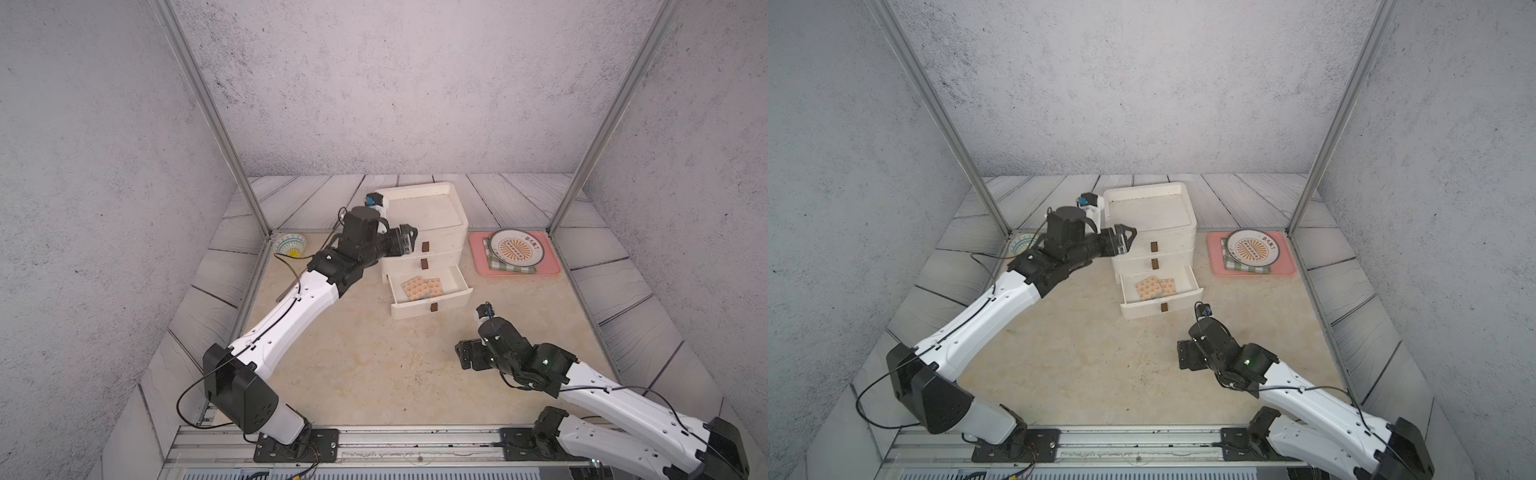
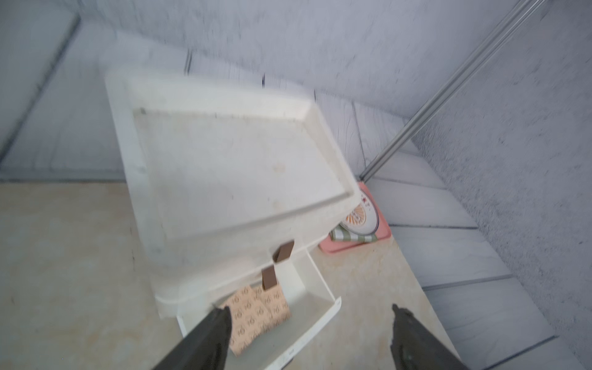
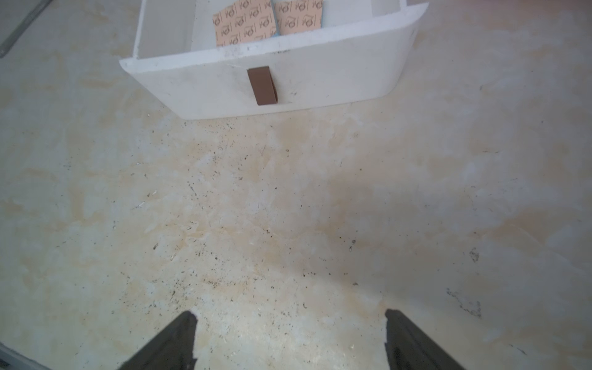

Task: Please put the sticky notes in the drawer by color
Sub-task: Place the sticky notes in the drawer, then close the drawer in the storage box.

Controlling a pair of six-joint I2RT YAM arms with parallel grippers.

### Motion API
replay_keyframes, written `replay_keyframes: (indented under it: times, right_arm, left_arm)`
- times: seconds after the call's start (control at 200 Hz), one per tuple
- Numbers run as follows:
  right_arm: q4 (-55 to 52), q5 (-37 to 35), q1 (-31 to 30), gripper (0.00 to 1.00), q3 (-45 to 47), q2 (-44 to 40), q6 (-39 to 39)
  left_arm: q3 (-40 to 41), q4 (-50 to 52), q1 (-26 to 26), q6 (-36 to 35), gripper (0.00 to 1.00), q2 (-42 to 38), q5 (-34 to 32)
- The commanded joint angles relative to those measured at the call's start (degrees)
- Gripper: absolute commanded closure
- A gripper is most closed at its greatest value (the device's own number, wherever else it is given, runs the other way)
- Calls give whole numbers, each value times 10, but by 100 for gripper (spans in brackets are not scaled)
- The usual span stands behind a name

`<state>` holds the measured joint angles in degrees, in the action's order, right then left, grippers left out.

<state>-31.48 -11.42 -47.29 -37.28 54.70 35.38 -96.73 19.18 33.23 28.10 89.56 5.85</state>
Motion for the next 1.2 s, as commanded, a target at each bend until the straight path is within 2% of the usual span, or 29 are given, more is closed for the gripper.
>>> replay_keyframes:
  times: [0.0,0.125,0.205,0.235,0.3,0.325,0.525,0.716,0.826,0.871,0.956,1.196]
  right_arm:
    - [28,9,3,7,-32,36,-7]
    - [50,15,7,8,-44,60,-7]
    - [51,12,11,12,-53,73,-14]
    - [51,10,15,14,-55,77,-15]
    - [51,15,25,23,-57,83,-20]
    - [55,20,30,27,-56,84,-21]
    - [82,71,65,47,-46,92,-24]
    - [113,79,79,52,-34,112,-25]
    - [160,93,101,61,-35,153,-20]
    - [183,94,106,70,-40,176,-16]
    - [222,93,111,93,-58,231,-9]
    - [262,111,121,96,-165,398,-28]
  left_arm:
    - [-155,119,-13,-85,18,87,4]
    - [-392,220,-26,-115,21,254,36]
    - [-536,267,-34,-112,26,368,54]
    - [-587,281,-38,-105,30,409,68]
    - [-644,280,-47,-88,48,470,96]
    - [-644,269,-50,-80,51,482,103]
    - [-544,180,-66,-51,52,496,122]
    - [-535,206,-70,-58,53,510,141]
    - [-494,201,-69,-57,53,493,154]
    - [-472,195,-68,-57,53,481,155]
    - [-432,184,-67,-60,53,460,155]
    - [-368,181,-67,-72,52,433,149]
